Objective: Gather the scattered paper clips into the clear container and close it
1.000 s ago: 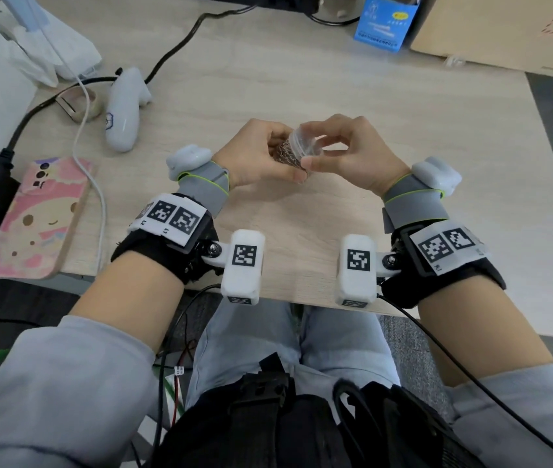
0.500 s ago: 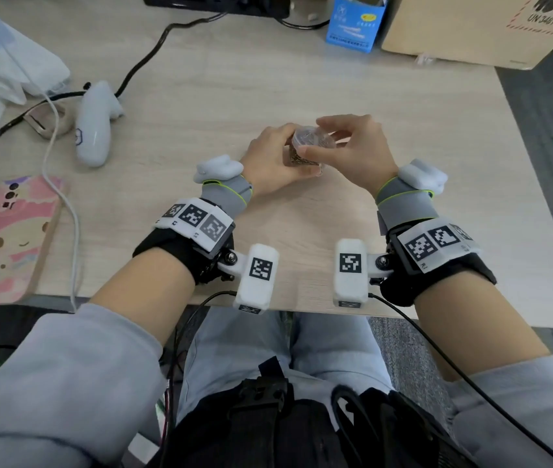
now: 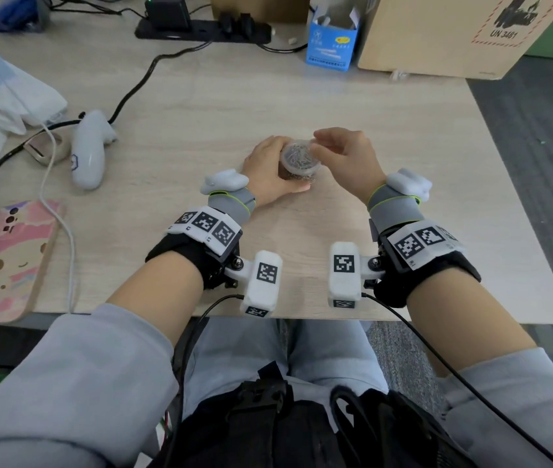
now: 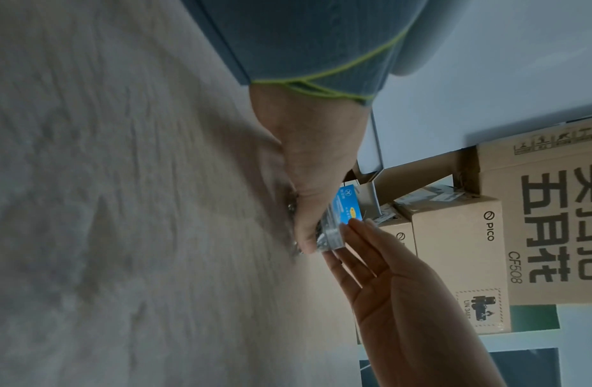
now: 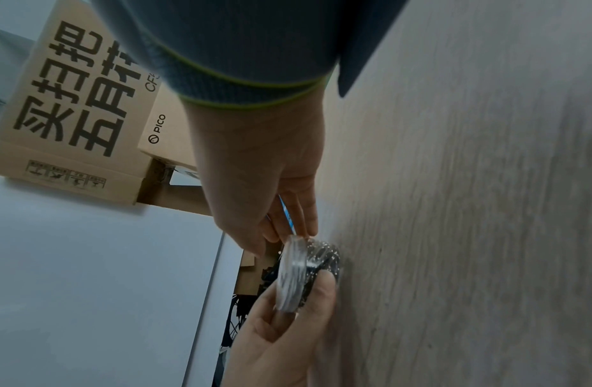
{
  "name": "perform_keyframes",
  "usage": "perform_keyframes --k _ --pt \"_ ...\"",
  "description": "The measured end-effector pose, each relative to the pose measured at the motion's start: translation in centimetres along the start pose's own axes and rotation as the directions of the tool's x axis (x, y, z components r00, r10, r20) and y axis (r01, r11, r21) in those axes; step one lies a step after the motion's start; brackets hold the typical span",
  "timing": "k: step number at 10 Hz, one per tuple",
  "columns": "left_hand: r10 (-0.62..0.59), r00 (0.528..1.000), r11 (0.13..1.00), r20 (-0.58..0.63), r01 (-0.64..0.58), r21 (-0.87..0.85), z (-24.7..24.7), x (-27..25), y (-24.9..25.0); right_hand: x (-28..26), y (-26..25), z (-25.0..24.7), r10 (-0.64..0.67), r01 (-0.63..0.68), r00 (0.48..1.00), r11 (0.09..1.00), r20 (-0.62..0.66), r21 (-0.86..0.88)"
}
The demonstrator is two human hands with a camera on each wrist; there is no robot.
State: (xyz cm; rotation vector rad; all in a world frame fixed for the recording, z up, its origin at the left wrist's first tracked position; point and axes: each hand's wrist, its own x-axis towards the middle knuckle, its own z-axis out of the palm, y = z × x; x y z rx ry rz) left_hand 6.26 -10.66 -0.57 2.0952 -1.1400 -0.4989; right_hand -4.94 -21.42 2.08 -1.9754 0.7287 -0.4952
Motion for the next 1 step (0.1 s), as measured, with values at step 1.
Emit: perform_keyframes --k 1 --pt "-0.03 0.999 0.995 0.032 0.033 -0.09 -1.51 0.26 0.59 0.5 -0.6 -0.31 0.04 -0.04 0.999 0.998 -0.007 0.04"
